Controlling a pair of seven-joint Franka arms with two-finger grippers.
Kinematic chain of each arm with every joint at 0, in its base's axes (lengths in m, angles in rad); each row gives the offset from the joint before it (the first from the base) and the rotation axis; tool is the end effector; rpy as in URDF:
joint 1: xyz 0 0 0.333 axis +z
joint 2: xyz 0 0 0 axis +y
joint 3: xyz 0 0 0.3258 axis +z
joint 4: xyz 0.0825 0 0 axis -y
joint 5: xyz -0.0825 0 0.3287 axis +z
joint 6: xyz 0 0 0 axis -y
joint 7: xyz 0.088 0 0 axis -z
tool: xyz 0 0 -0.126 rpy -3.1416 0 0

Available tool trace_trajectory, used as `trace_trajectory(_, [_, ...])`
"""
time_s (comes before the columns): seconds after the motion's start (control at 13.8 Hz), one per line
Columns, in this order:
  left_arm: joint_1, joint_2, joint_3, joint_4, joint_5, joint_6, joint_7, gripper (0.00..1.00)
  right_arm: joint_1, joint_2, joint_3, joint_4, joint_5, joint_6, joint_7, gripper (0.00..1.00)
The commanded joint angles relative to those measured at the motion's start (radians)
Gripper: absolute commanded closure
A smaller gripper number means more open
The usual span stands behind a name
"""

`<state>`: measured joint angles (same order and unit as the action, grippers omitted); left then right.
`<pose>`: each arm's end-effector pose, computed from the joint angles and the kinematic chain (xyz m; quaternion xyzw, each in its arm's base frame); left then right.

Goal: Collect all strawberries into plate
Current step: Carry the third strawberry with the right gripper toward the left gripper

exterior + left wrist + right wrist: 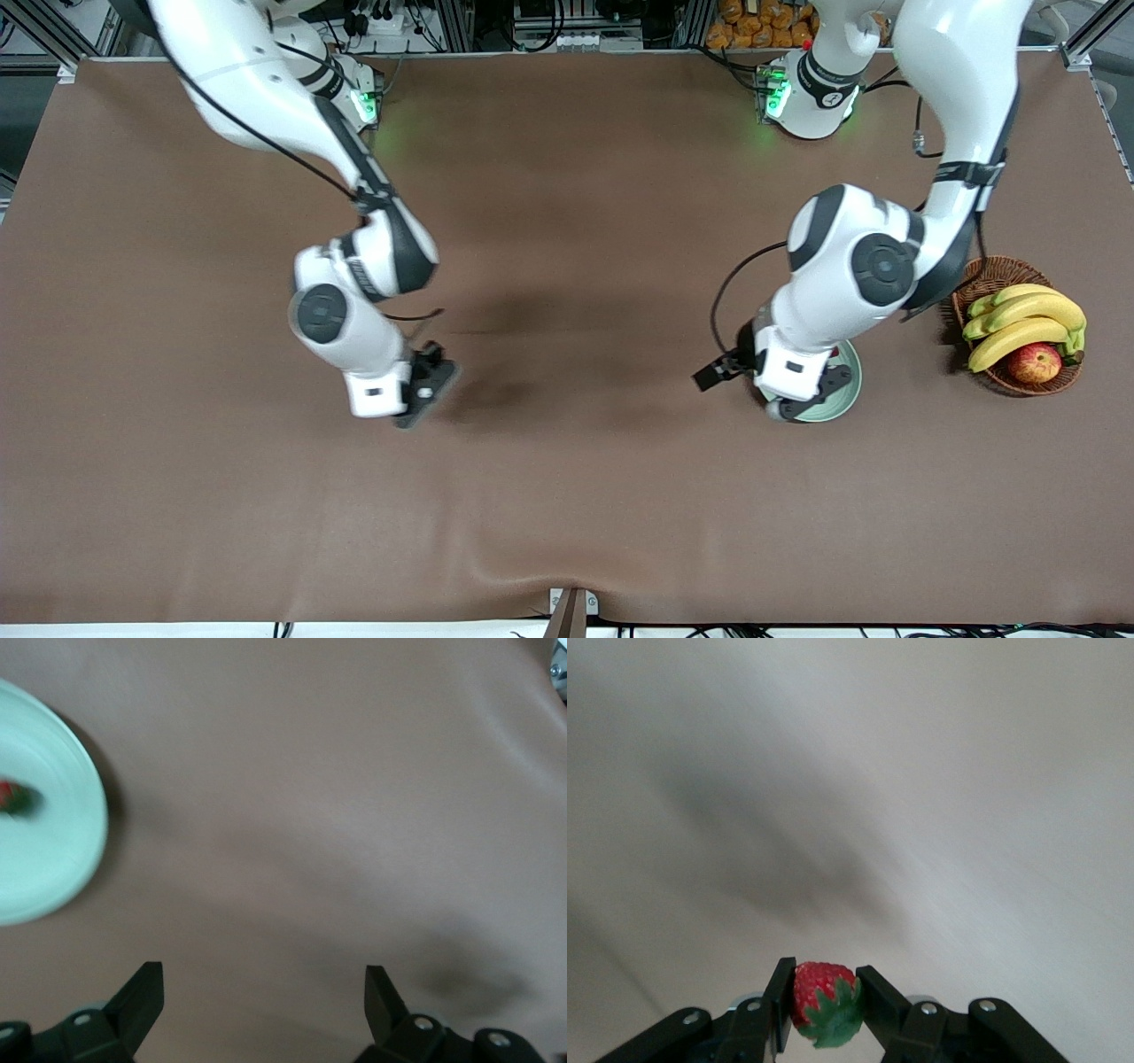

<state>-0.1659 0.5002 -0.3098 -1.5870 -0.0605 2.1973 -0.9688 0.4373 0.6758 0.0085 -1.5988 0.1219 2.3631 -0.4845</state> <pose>0.5953 -0.2747 0.3864 0.9529 0.2797 -0.0153 0.1165 0.6045 0.2914 0.2682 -0.9101 -0.4092 -0.0450 0.0464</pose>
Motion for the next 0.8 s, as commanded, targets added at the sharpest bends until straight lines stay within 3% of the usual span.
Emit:
trace_trajectory(0.0, [-0.052, 0.090, 0.003, 0.110, -0.009, -0.022, -0.166, 0.00, 0.093, 0.099, -0.010, 0.143, 0.030, -0.015, 0.183, 1.00])
trace_trajectory(0.36, [-0.089, 0.162, 0.012, 0.110, 0.022, -0.013, -0.396, 0.00, 0.244, 0.227, -0.010, 0.229, 0.032, 0.134, 0.524, 1.00])
trace_trajectory(0.44, [-0.087, 0.178, 0.014, 0.108, 0.036, -0.013, -0.430, 0.00, 0.267, 0.249, -0.010, 0.240, 0.032, 0.148, 0.564, 0.94])
trace_trajectory(0.51, [-0.089, 0.193, 0.014, 0.110, 0.038, -0.013, -0.461, 0.00, 0.284, 0.264, -0.010, 0.243, 0.032, 0.169, 0.584, 0.64])
trace_trajectory(0.58, [-0.090, 0.205, 0.014, 0.110, 0.038, -0.010, -0.481, 0.00, 0.287, 0.265, -0.010, 0.241, 0.033, 0.179, 0.589, 0.01])
trace_trajectory(0.73, [-0.102, 0.216, 0.014, 0.111, 0.033, 0.018, -0.568, 0.00, 0.278, 0.243, -0.010, 0.241, 0.035, 0.170, 0.583, 0.00])
